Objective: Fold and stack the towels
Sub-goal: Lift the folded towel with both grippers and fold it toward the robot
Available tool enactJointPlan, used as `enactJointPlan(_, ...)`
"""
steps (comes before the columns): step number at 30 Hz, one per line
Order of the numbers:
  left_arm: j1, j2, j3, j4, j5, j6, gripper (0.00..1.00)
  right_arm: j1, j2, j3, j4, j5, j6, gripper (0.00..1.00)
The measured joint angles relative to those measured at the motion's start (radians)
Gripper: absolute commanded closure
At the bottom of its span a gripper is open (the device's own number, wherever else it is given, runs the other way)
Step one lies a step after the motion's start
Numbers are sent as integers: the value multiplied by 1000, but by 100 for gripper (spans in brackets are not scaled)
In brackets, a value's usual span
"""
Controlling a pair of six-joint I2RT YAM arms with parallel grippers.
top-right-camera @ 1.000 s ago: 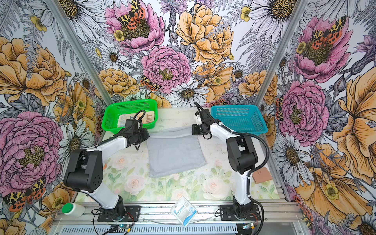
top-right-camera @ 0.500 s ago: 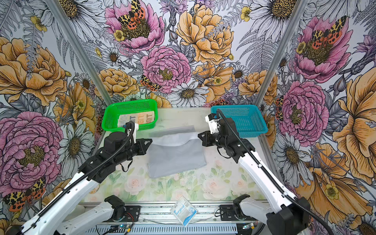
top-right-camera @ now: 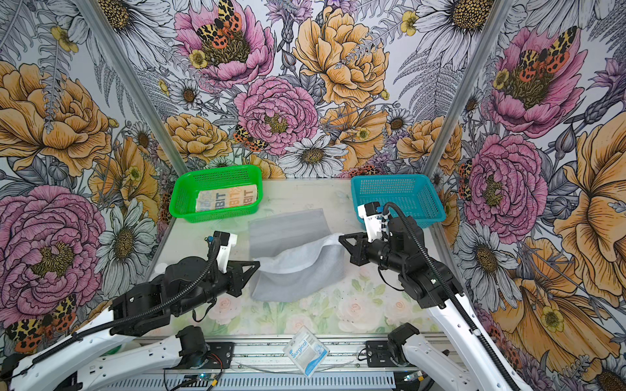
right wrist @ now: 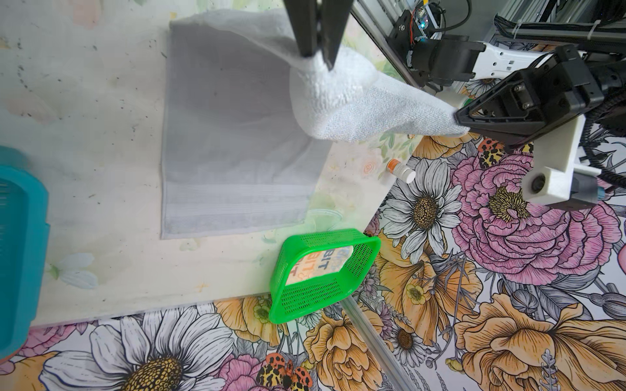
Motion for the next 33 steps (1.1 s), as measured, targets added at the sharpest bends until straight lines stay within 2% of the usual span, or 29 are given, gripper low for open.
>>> enactJointPlan(11, -2, 63, 23, -77, -267, -16, 100, 0, 196, 2, -16, 95, -54, 100)
enactJointPlan(17, -9, 60, 63, -62, -325, -14, 100, 0, 288, 36, -16, 143, -94, 100)
enactJointPlan(24, -148, 96, 67, 4, -388, -10, 100, 0, 325, 58, -14, 175, -134, 100)
enactJointPlan(26, -159, 112, 66, 9, -418, -27, 100, -1, 344, 65, -12, 176, -143, 100)
enactJointPlan(30, -95, 111, 47, 23, -444, -53, 100, -6, 391, 73, 8, 176, -159, 100)
enactJointPlan(33, 52, 111, 26, 40, -389, -50, 100, -17, 430, 76, 39, 176, -170, 100)
